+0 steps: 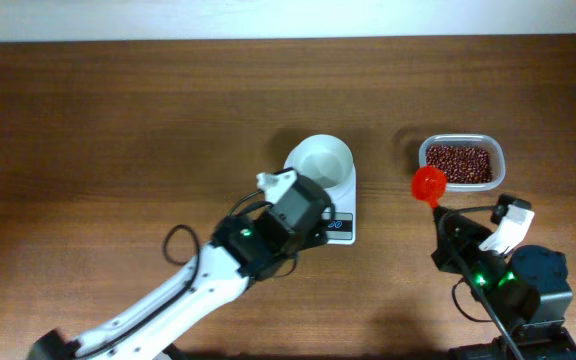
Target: Scoop and weigh 50g on scale
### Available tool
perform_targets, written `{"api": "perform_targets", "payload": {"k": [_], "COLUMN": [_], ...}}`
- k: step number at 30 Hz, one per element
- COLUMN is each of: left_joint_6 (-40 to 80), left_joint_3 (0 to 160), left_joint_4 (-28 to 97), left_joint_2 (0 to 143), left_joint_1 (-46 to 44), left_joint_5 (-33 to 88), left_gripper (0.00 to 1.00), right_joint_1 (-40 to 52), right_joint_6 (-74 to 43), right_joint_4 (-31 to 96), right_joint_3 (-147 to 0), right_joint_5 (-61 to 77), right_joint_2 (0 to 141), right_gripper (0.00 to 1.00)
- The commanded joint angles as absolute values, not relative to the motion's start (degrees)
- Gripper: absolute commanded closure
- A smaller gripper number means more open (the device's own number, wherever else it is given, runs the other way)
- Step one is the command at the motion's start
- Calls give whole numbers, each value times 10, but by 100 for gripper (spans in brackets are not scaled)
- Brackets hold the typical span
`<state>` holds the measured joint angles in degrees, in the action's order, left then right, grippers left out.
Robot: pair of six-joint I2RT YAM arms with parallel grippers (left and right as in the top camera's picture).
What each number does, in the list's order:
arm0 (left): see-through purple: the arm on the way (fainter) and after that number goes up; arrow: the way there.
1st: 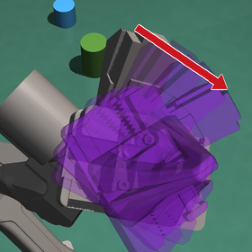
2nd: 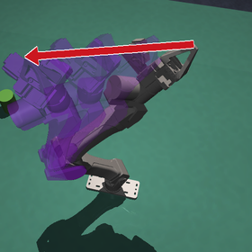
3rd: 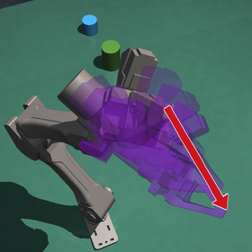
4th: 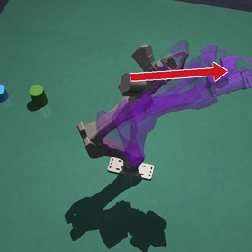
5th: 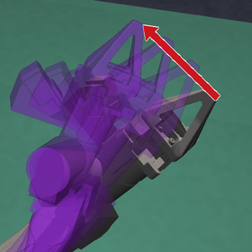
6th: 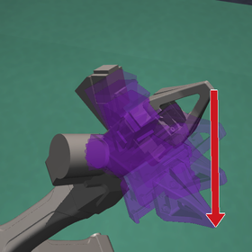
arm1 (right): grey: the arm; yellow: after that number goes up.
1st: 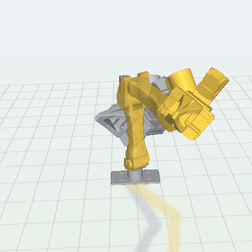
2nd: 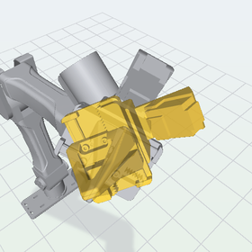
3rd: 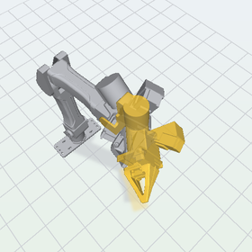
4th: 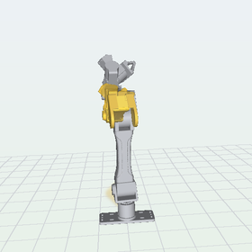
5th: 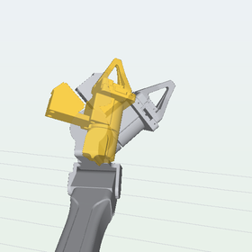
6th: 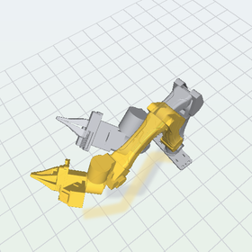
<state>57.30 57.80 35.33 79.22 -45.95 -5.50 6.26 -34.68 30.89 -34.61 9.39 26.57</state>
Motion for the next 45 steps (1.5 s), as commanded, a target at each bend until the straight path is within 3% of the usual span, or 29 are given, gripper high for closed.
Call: {"api": "perform_targets", "payload": {"k": [1,14,45], "left_joint_6": [543,544,557], "left_joint_3": [581,581,581], "left_joint_4": [287,216,192], "left_joint_2": [872,1010,1054], "left_joint_1": [-501,-509,-509], "left_joint_5": [-106,-180,-178], "left_gripper": [100,100,100], "right_joint_1": [36,3,3], "right_joint_6": [-343,-302,-302], "right_joint_4": [307,296,276], "right_joint_3": [-357,-357,-357], "right_joint_5": [66,42,37], "right_joint_2": [263,267,322], "right_gripper": [96,96,96]}}
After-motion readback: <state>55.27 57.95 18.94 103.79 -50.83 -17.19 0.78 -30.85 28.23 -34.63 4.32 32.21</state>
